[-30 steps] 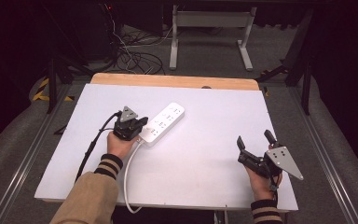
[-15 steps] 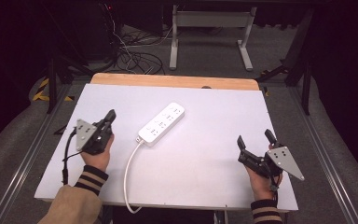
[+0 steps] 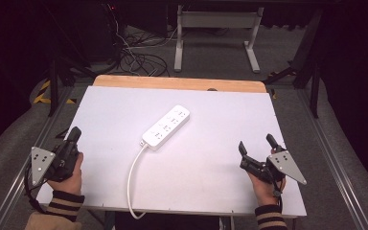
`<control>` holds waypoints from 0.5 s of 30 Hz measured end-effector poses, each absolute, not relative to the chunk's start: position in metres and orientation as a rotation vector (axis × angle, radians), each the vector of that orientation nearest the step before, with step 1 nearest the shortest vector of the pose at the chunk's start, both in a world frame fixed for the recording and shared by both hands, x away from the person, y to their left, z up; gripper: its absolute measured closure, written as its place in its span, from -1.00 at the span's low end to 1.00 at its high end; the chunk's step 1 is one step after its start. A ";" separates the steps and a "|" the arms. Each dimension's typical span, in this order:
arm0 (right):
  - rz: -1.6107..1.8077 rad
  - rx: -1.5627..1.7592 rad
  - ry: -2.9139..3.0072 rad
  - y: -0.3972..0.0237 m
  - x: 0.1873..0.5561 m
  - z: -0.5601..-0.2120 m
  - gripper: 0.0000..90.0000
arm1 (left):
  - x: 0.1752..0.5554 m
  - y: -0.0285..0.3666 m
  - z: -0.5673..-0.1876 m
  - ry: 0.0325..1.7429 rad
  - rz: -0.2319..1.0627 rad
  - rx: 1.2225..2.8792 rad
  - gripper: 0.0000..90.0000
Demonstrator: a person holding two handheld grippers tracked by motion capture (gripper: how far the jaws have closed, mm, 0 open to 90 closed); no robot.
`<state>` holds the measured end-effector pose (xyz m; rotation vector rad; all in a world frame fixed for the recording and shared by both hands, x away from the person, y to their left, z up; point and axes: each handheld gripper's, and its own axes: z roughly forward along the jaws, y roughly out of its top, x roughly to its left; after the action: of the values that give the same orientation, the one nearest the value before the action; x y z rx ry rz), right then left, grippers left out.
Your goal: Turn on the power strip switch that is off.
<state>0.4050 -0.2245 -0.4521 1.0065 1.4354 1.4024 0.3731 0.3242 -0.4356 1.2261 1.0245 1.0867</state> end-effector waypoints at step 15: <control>1.412 1.011 1.411 -0.227 0.405 -0.450 -0.83 | 0.377 0.315 -0.442 0.955 1.144 1.245 0.55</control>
<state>0.4052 -0.2268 -0.4504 1.0108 1.4112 1.4121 0.3765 0.3152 -0.4418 1.2453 0.9547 1.1444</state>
